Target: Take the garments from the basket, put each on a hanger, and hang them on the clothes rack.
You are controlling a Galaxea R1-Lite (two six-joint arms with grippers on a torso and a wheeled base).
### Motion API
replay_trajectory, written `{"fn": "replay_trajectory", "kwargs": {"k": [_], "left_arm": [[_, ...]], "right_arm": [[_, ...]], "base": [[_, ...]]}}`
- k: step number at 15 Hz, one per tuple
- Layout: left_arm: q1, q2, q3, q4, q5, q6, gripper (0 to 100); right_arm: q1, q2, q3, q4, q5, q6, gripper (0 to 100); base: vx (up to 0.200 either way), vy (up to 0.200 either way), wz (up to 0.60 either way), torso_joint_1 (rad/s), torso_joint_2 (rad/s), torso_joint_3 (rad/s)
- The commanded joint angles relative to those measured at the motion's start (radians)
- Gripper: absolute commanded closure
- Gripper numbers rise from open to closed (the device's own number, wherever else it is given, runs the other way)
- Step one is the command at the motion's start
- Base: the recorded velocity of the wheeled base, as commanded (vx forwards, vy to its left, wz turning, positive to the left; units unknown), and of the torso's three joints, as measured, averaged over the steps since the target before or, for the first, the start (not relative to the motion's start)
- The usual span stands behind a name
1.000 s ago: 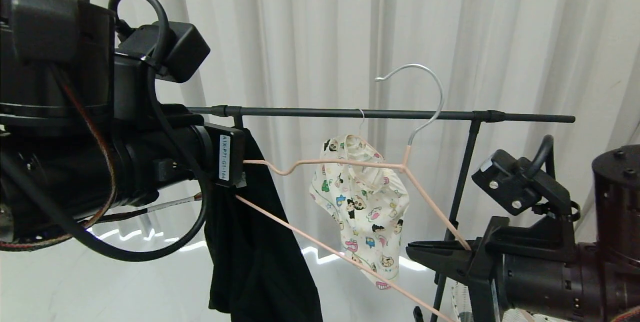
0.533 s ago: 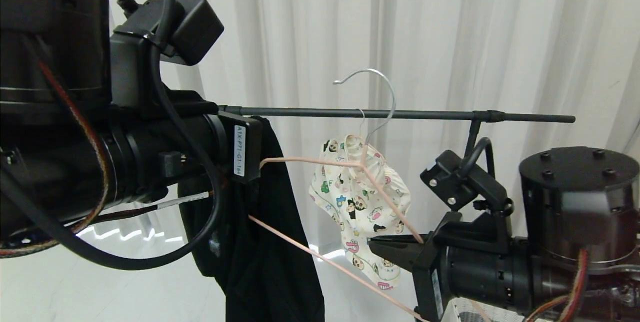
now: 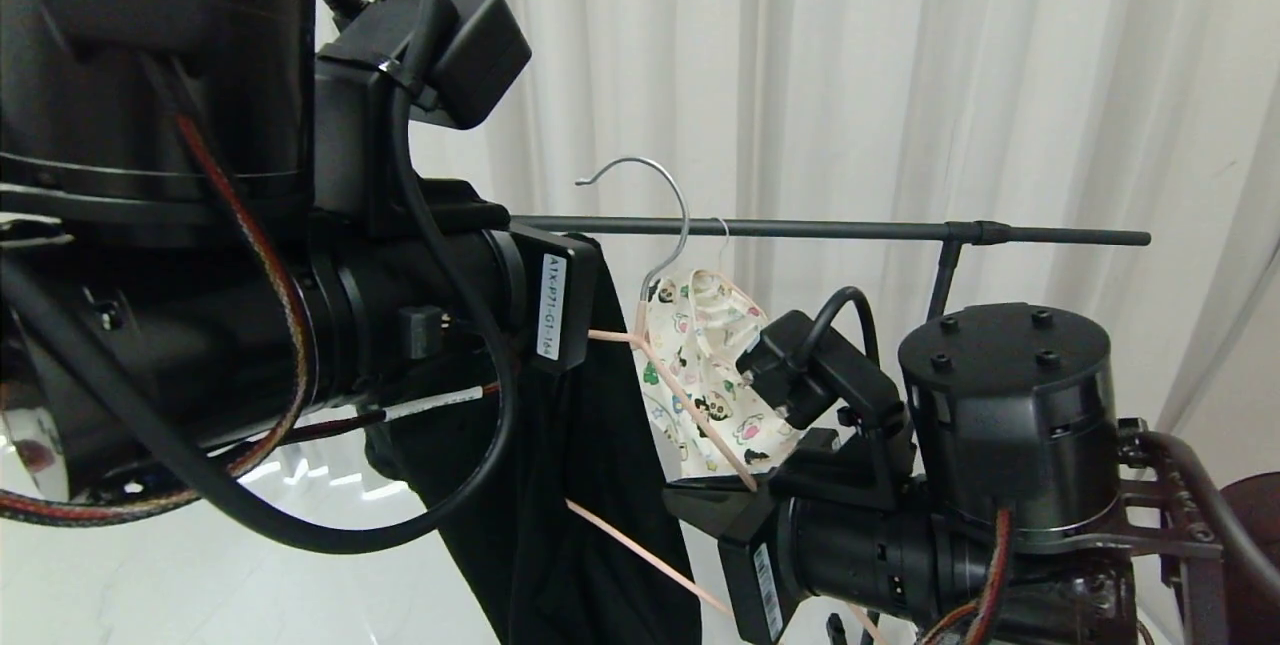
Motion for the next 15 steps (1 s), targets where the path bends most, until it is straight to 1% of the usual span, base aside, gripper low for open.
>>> {"fn": "replay_trajectory", "kwargs": {"k": [1, 4, 6, 8, 10, 11, 12, 14, 15], "left_arm": [[-0.004, -0.004, 0.002, 0.000, 0.007, 0.000, 100], [-0.004, -0.018, 0.009, 0.000, 0.014, 0.001, 100], [-0.007, -0.026, 0.020, 0.000, 0.014, 0.003, 100], [-0.035, -0.038, 0.022, -0.004, 0.013, 0.020, 100], [-0.043, -0.046, 0.049, -0.008, 0.013, 0.043, 100], [-0.043, -0.049, 0.054, -0.013, 0.013, 0.047, 100], [-0.044, -0.056, 0.081, -0.039, 0.013, 0.066, 100], [-0.043, -0.061, 0.112, -0.079, 0.014, 0.070, 100], [-0.043, -0.062, 0.123, -0.102, 0.014, 0.070, 0]], "right_arm": [[0.001, 0.010, -0.002, 0.000, -0.017, 0.010, 100], [0.001, 0.012, -0.002, 0.000, -0.061, 0.024, 100], [-0.002, 0.024, -0.002, -0.003, -0.118, 0.024, 100], [-0.002, 0.041, -0.001, -0.032, -0.158, 0.026, 100], [-0.002, 0.059, -0.002, -0.085, -0.166, 0.024, 100], [-0.004, 0.061, -0.002, -0.092, -0.167, 0.024, 100], [-0.005, 0.062, -0.004, -0.100, -0.193, 0.024, 100], [-0.012, 0.062, -0.002, -0.101, -0.219, 0.024, 100], [-0.016, 0.061, -0.002, -0.101, -0.228, 0.024, 100]], "base": [[0.000, 0.000, 0.00, 0.000, 0.00, 0.000], [0.000, 0.000, 0.00, 0.000, 0.00, 0.000], [0.000, 0.000, 0.00, 0.000, 0.00, 0.000], [0.000, 0.000, 0.00, 0.000, 0.00, 0.000], [0.000, 0.000, 0.00, 0.000, 0.00, 0.000], [0.000, 0.000, 0.00, 0.000, 0.00, 0.000], [0.000, 0.000, 0.00, 0.000, 0.00, 0.000], [0.000, 0.000, 0.00, 0.000, 0.00, 0.000], [0.000, 0.000, 0.00, 0.000, 0.00, 0.000]]}}
